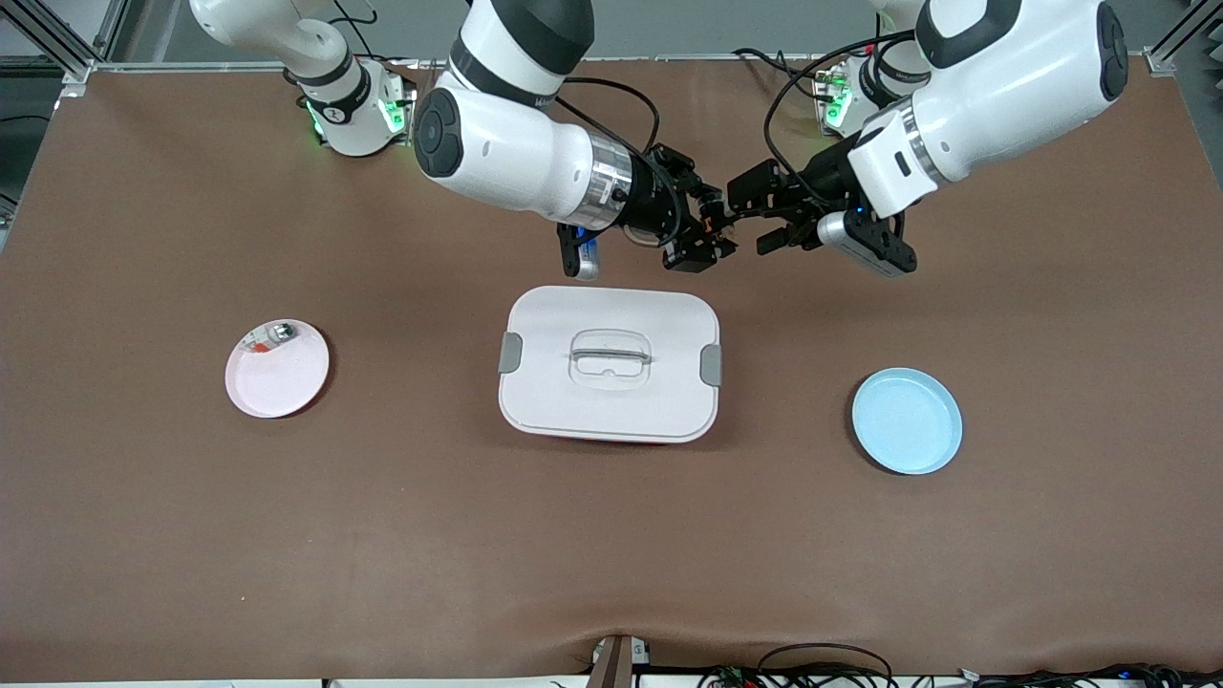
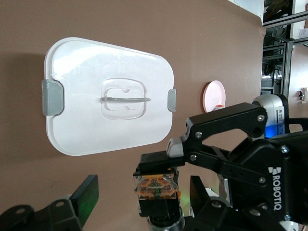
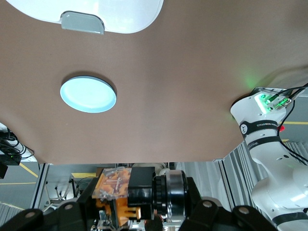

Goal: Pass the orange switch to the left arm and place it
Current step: 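Close the left gripper on the orange switch beside the right gripper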

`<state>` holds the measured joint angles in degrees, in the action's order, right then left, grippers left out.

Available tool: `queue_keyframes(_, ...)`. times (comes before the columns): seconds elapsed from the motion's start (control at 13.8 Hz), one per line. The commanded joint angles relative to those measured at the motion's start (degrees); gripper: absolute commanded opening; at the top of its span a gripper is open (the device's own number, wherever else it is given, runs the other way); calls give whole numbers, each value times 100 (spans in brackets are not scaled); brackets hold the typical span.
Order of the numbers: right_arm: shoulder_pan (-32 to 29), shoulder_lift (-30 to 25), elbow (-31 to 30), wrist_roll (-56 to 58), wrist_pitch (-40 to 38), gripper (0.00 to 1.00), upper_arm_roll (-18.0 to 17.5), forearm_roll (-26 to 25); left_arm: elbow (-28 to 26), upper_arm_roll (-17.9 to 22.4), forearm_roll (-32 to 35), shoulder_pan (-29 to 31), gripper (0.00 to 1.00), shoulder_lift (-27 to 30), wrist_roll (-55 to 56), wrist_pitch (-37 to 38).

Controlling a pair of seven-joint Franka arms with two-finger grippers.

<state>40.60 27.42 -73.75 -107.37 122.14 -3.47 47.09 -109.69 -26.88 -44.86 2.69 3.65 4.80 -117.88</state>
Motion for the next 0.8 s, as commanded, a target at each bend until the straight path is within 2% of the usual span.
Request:
queue_keyframes(0.0,71,71,151,-82,11,51,57,98,-114,-45,-189,30,81,145,39,10)
queue_keyframes(0.51,80,71,151,-82,20,51,57,98,-105,-159,-198,13,77,31,39,-113)
queue_keyframes(0.73,98,71,151,-82,20,51,57,98,-105,-195,-198,21,68,-4,39,-113)
